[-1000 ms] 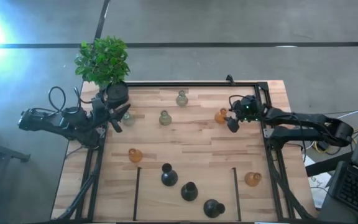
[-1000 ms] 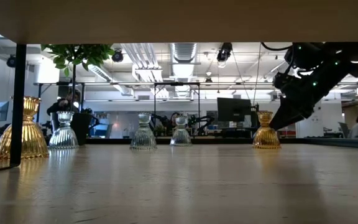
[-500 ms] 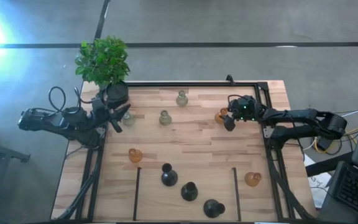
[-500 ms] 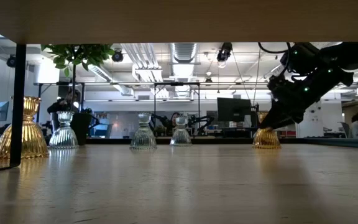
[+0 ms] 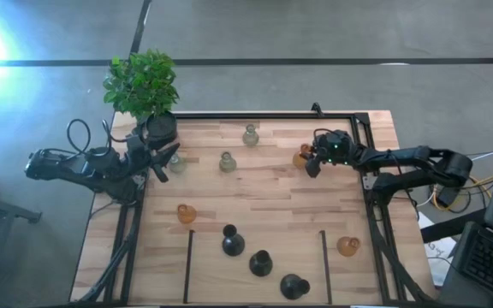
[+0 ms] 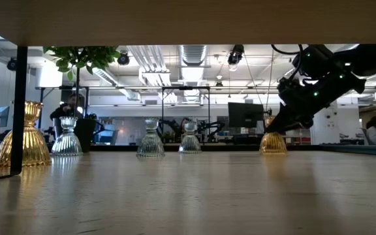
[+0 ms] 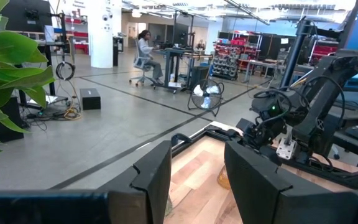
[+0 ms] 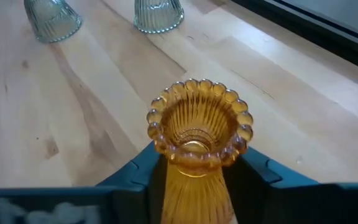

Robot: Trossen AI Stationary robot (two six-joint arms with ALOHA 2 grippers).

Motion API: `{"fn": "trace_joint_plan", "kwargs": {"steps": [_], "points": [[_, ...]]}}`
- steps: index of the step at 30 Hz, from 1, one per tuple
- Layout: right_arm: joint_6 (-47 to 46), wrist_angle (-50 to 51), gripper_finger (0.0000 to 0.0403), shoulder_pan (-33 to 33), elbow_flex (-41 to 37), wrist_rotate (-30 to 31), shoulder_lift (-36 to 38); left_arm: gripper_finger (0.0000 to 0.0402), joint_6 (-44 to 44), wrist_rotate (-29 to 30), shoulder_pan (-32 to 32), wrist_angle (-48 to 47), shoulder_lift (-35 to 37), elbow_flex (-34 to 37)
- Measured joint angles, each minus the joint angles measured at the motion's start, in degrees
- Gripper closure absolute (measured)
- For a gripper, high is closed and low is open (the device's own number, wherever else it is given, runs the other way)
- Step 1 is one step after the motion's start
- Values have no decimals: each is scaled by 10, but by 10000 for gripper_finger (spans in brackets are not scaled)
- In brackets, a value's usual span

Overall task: Pick & Place candle stick holders
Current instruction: Put the top orange glass candle holder on the shelf

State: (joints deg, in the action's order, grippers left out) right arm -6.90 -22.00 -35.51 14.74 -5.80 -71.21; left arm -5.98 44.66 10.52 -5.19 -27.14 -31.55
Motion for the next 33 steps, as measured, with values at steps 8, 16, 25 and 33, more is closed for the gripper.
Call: {"fn": "trace_joint_plan", "kwargs": {"steps": [8, 16, 25, 33], "points": [[0, 6, 296, 0, -1, -1, 10, 248, 0, 0, 0, 0, 0, 0], [-22, 8, 296, 0, -2, -41, 24, 248, 0, 0, 0, 0, 0, 0], [-34, 29, 296, 0, -2, -116, 118, 248, 0, 0, 0, 0, 0, 0], [-66, 91, 296, 0, 13, -158, 261, 248, 0, 0, 0, 0, 0, 0]]}}
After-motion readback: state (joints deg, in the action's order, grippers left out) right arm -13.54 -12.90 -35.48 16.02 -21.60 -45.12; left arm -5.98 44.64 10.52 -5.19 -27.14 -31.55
